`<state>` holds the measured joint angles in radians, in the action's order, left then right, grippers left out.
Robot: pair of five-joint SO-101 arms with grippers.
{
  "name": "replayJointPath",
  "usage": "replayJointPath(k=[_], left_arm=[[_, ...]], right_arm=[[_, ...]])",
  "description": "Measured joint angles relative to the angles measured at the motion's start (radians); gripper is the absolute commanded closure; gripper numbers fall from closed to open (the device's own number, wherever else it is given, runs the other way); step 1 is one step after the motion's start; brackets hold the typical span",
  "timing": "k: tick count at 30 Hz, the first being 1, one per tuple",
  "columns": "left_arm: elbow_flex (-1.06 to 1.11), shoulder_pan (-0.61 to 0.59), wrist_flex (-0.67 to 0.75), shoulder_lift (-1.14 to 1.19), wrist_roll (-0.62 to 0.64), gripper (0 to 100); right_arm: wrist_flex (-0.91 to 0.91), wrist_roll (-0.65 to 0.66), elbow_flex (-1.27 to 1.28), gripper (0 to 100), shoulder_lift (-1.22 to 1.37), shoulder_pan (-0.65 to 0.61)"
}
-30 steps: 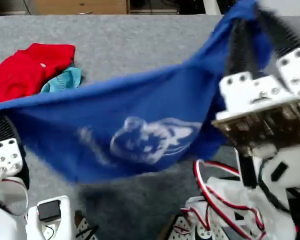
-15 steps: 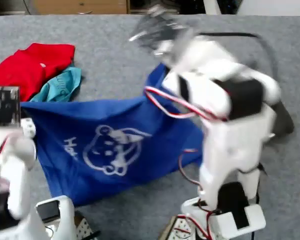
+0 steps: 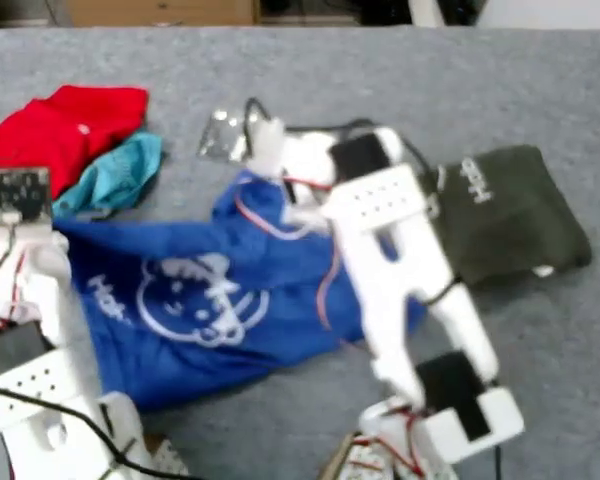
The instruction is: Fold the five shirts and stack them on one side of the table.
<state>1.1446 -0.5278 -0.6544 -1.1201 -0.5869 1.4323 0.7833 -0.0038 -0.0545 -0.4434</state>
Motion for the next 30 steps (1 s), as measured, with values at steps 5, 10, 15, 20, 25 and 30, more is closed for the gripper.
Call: replayJointPath(k=[5,10,15,20,25,30], left_arm=[[0.133,-0.04,0.124,0.0,0.0,98],[0.209,-0.114,0.198,0.0,0.0,98],[0.215,-0.127,0.201,0.0,0.0,98],[0.255,-0.127,0.207,0.0,0.068,98],[0.316,-0.126,0.207,0.0,0.12,98],[0.327,-0.107,0.207,0.0,0.244,98]], right_arm=[[-0.002,0.0,-0.058,45.1,0.052,0.034],[0.058,0.127,-0.055,47.2,0.061,0.117],[0.094,0.273,0.058,63.8,0.061,0.192],[0.094,0.295,0.186,87.8,0.061,0.198],[0.106,0.377,0.221,88.5,0.061,0.199],[0.127,0.531,0.224,74.7,0.061,0.196]])
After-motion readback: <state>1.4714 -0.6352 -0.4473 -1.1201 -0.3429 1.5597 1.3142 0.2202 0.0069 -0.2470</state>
